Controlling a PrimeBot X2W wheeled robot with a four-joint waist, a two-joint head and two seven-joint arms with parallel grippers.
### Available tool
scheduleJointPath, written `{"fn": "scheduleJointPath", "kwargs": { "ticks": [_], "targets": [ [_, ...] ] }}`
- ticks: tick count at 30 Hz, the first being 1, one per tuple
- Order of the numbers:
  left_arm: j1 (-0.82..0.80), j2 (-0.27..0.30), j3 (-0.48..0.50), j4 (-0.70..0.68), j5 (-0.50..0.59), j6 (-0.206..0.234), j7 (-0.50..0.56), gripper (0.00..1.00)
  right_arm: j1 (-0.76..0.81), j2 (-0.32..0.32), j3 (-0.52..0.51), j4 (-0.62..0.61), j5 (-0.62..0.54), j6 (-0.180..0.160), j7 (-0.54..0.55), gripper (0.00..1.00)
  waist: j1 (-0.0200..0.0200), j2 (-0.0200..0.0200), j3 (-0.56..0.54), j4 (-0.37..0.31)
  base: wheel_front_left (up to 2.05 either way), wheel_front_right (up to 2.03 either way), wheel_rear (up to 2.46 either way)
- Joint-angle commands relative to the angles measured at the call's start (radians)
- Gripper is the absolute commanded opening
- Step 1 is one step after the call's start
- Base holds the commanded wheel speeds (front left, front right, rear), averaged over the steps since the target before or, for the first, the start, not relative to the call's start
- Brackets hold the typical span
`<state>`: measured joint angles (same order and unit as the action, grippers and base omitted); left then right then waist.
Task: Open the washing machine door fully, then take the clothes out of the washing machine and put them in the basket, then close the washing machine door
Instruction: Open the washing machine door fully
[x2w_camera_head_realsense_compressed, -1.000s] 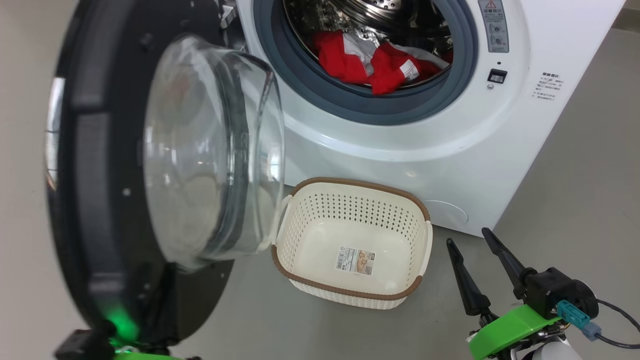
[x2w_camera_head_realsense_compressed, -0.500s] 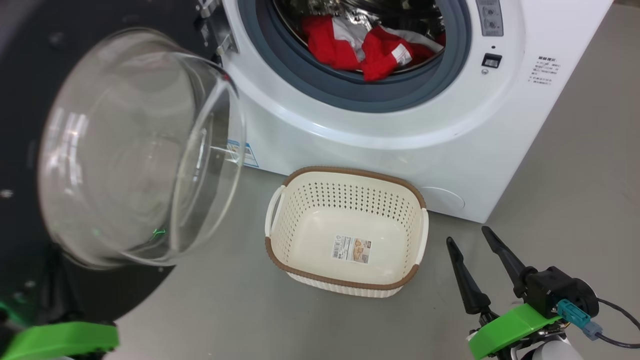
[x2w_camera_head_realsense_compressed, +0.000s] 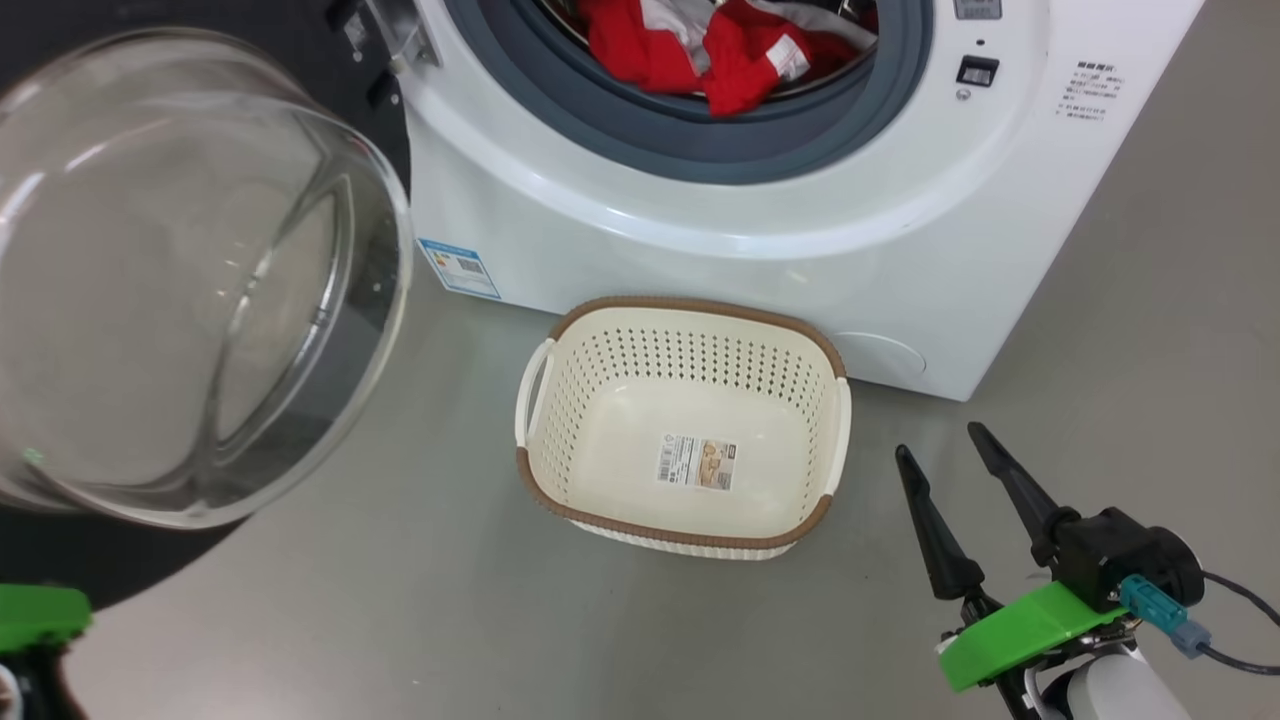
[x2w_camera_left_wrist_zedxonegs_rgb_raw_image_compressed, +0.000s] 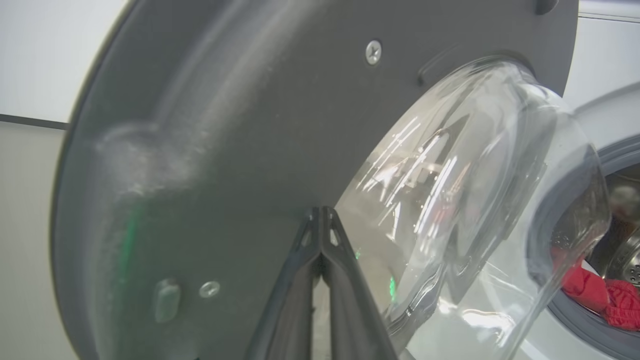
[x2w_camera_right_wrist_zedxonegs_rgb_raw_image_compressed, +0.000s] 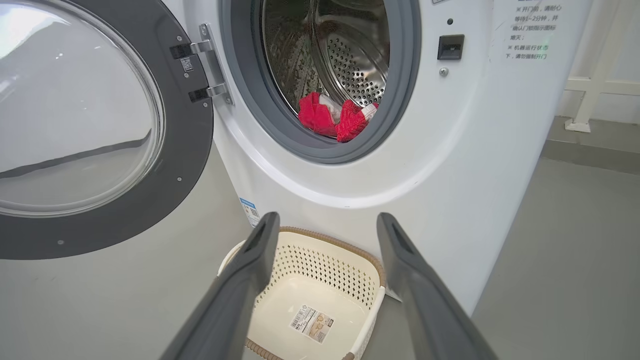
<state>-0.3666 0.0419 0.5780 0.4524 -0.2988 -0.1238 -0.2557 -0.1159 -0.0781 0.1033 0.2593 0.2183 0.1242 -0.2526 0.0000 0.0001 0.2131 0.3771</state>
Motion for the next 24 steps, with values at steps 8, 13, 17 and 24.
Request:
{"fn": "scheduleJointPath", "kwargs": {
  "ticks": [8, 13, 17, 24],
  "targets": [
    [-0.123, 0.125, 0.127, 0.078, 0.052, -0.005, -0.006, 0.0, -0.059, -0.006, 0.012, -0.029, -0.02, 0.007, -0.009, 1.0, 0.0, -0.0001, 0.055, -0.018, 0.0, 0.0, 0.0],
    [-0.173, 0.168, 0.17, 0.132, 0.076, -0.006, -0.006, 0.0, -0.068, -0.005, 0.013, -0.03, -0.027, 0.007, -0.009, 1.0, 0.0, -0.0001, 0.077, -0.025, 0.0, 0.0, 0.0],
    [-0.207, 0.189, 0.193, 0.17, 0.086, -0.007, -0.006, 0.0, -0.075, -0.003, 0.011, -0.033, -0.031, 0.007, -0.009, 1.0, 0.0, -0.0001, 0.089, -0.029, 0.0, 0.0, 0.0],
    [-0.243, 0.22, 0.203, 0.23, 0.09, -0.007, -0.006, 0.0, -0.087, 0.001, 0.012, -0.032, -0.032, 0.007, -0.009, 1.0, 0.0, -0.0001, 0.098, -0.039, 0.0, 0.0, 0.0]
  ]
}}
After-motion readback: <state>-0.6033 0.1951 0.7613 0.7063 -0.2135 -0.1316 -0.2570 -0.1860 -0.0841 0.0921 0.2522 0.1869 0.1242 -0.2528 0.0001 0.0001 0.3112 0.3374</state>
